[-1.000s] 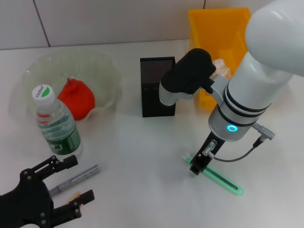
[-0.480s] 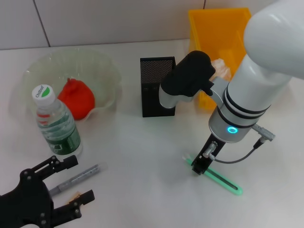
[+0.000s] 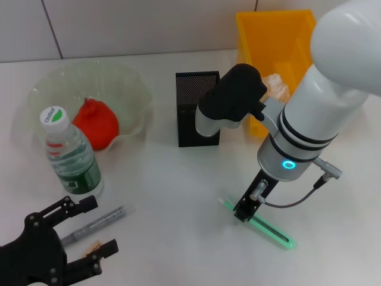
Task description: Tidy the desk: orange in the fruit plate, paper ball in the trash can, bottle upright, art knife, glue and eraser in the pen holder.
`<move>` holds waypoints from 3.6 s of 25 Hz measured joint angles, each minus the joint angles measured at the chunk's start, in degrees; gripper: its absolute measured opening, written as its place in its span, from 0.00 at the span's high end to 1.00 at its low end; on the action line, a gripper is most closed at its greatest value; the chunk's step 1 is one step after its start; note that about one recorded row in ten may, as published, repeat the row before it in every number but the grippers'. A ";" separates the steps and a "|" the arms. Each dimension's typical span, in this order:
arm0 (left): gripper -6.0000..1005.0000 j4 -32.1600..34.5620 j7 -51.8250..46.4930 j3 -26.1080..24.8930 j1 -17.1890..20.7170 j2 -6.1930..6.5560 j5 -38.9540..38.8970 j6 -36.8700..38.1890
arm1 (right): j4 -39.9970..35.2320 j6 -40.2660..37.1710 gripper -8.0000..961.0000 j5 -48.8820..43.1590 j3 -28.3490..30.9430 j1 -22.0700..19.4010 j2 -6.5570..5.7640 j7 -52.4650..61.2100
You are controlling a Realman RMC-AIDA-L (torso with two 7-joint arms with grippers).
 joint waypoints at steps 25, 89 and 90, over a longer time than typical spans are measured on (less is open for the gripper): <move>0.27 -0.24 0.00 -0.17 -0.39 -0.05 -0.18 0.86 | -25.06 11.81 0.82 22.85 33.27 -14.33 -0.16 -25.87; 0.29 5.93 -10.70 -4.75 2.15 0.29 0.23 9.07 | -2.43 11.18 0.20 76.48 24.97 -33.72 -0.33 -85.56; 0.29 7.86 -12.23 -4.73 2.90 0.03 0.51 8.75 | 1.35 7.81 0.19 76.40 27.12 -33.62 -0.37 -87.06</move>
